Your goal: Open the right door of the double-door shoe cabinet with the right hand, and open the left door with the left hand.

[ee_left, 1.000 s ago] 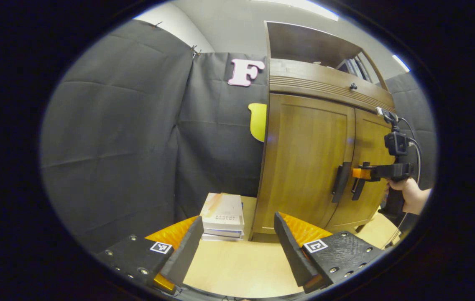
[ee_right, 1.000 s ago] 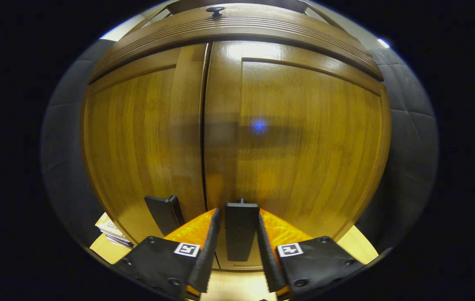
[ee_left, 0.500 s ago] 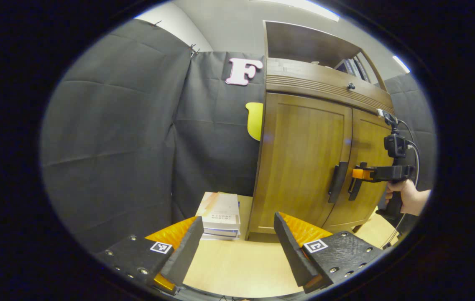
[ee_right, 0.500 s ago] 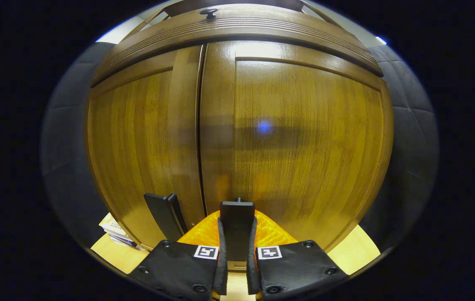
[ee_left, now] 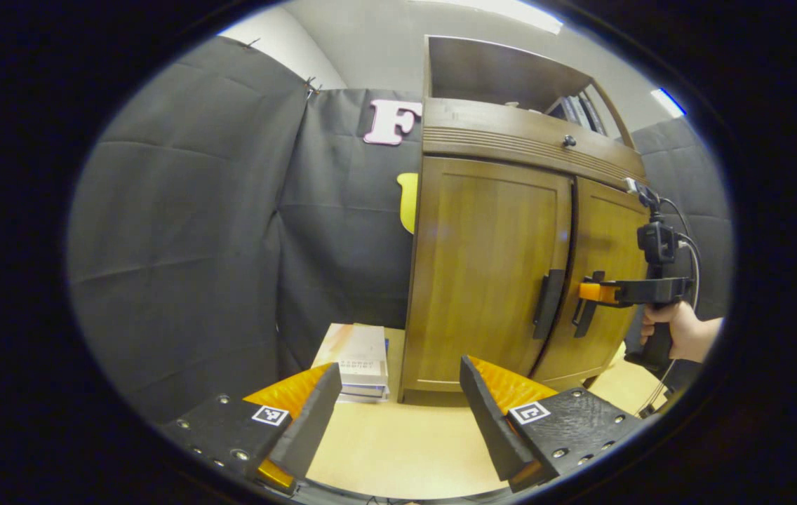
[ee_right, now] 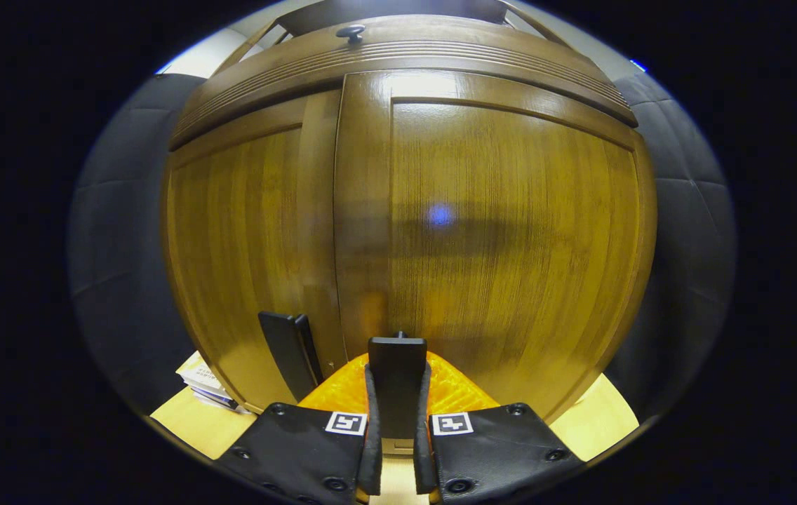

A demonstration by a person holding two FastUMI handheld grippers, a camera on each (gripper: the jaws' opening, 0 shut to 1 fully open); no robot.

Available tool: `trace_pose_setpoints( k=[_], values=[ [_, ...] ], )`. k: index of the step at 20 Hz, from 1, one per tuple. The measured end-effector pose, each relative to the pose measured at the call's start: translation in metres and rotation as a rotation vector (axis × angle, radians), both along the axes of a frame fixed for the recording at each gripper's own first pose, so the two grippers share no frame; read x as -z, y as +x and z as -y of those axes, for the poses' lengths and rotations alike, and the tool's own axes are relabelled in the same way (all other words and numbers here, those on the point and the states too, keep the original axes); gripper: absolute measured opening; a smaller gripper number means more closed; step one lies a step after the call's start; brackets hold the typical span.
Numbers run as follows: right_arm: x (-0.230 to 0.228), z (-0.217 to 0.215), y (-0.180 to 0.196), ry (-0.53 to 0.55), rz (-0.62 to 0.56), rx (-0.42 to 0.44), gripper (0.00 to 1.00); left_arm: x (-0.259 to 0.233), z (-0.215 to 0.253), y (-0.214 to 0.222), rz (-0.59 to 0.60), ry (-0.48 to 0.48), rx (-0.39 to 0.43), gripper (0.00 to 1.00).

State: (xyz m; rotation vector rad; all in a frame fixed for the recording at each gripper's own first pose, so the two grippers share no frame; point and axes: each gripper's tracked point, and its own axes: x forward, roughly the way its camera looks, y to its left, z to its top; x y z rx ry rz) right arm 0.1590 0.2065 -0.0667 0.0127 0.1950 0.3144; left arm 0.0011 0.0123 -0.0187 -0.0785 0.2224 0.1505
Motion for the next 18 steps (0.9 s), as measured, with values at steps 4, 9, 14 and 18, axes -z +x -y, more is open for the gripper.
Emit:
trace_pose_setpoints(
  k=[4, 9, 14, 18],
  values=[
    [0.0, 0.006, -0.015, 0.013, -0.001, -0.021, 0.19, -0.007, 0.0, -0.002, 0.006, -0.008, 0.022, 0.99],
    [0.001, 0.016, -0.034, 0.034, -0.004, -0.048, 0.19, -0.007, 0.01, -0.004, 0.002, -0.003, 0.062, 0.99],
    [0.002, 0.03, -0.055, 0.05, -0.002, -0.06, 0.19, -0.006, 0.023, -0.011, -0.01, -0.005, 0.105, 0.99],
    [0.003, 0.043, -0.07, 0.066, -0.008, -0.06, 0.19, -0.006, 0.029, -0.012, -0.02, 0.006, 0.136, 0.99]
  ],
)
